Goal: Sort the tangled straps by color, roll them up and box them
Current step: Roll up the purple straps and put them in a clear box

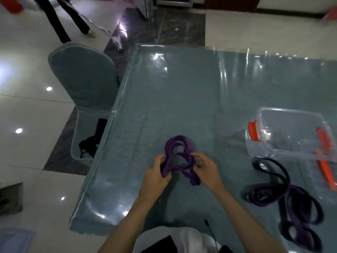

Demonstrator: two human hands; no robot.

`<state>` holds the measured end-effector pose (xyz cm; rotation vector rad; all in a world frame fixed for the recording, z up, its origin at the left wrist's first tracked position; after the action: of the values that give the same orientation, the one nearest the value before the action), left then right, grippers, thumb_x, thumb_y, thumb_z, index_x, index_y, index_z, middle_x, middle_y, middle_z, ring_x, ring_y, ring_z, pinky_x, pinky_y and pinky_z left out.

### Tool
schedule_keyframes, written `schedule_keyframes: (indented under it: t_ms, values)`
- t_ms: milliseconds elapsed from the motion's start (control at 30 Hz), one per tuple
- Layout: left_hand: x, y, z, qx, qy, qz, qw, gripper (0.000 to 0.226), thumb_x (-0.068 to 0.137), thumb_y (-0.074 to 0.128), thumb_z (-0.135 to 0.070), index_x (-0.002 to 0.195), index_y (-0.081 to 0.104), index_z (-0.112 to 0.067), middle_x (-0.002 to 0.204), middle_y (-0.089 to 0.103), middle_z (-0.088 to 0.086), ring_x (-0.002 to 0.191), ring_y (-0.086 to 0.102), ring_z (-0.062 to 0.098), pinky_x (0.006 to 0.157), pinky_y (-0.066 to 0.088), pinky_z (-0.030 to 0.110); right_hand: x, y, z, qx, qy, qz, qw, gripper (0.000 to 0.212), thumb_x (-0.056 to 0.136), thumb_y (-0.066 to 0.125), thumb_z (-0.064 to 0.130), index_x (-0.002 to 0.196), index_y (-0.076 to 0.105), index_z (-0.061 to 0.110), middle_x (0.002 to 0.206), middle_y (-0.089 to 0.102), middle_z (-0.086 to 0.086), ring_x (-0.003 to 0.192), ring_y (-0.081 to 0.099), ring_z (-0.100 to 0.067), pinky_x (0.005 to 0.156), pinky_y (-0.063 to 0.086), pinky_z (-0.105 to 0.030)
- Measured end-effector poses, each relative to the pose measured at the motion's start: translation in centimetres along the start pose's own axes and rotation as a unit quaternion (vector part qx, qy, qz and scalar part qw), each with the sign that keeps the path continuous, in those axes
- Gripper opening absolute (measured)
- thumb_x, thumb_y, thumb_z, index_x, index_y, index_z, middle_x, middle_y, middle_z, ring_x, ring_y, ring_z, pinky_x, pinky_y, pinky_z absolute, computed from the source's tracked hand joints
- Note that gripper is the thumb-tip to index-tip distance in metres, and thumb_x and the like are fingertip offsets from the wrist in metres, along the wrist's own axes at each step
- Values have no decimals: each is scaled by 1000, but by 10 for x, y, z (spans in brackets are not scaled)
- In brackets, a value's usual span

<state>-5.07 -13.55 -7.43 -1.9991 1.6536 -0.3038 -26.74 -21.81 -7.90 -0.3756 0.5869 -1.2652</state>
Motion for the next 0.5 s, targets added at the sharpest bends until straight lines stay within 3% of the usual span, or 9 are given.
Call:
schedule_keyframes:
  t_ms: [67, 133, 233, 300, 433, 500]
  values:
    - [-13, 20, -24, 6, 48, 35, 998, 66, 90, 78, -18, 148, 52, -35, 130, 70, -13, 110, 68, 5, 90, 53, 15, -30, -29, -14, 10, 2, -25, 1000, 56, 82, 70, -12, 118, 70, 31, 96, 74, 18, 80, 66, 13, 79, 55, -15]
    - [-24, 43, -52, 24, 98, 70, 992, 69, 89, 78, -13, 152, 55, -32, 133, 72, -5, 111, 70, 14, 95, 56, 27, -61, -58, -30, 24, 15, -54, 998, 55, 85, 68, -13, 122, 70, 28, 106, 76, 7, 83, 66, 10, 78, 56, -21]
    - [-42, 80, -100, 44, 187, 125, 973, 64, 88, 76, -6, 147, 62, -26, 133, 71, 0, 115, 65, 11, 101, 44, 7, -105, -104, -55, 41, 28, -125, 991, 54, 87, 69, -13, 123, 70, 27, 102, 76, 1, 77, 67, 1, 70, 54, -16]
    - [-54, 107, -128, 62, 230, 151, 959, 60, 88, 75, -7, 145, 63, -23, 133, 71, 0, 116, 64, 13, 103, 36, 3, -131, -137, -71, 51, 28, -169, 984, 50, 89, 69, -13, 126, 71, 21, 104, 74, 2, 82, 68, -4, 73, 54, -14]
    - [-76, 165, -178, 79, 271, 179, 943, 59, 91, 72, -10, 148, 60, -22, 138, 67, 0, 121, 63, 22, 108, 47, 28, -166, -197, -105, 33, 33, -219, 975, 51, 91, 70, -9, 130, 69, 23, 103, 69, 3, 83, 65, -11, 76, 56, -26]
    - [-85, 196, -200, 87, 287, 183, 936, 60, 92, 72, -12, 149, 58, -24, 139, 65, -1, 122, 61, 21, 106, 48, 31, -177, -226, -122, 8, 29, -238, 971, 50, 91, 70, -7, 131, 69, 22, 106, 67, 3, 86, 64, -14, 78, 55, -30]
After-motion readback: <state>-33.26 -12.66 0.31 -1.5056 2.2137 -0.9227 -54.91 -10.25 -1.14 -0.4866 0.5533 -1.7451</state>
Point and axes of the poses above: each hand's wrist, its own x-axis towards the middle knuckle, its own y-axis out of the palm, z = x × y, the point moved 8 cm from there along x, towards the middle knuckle
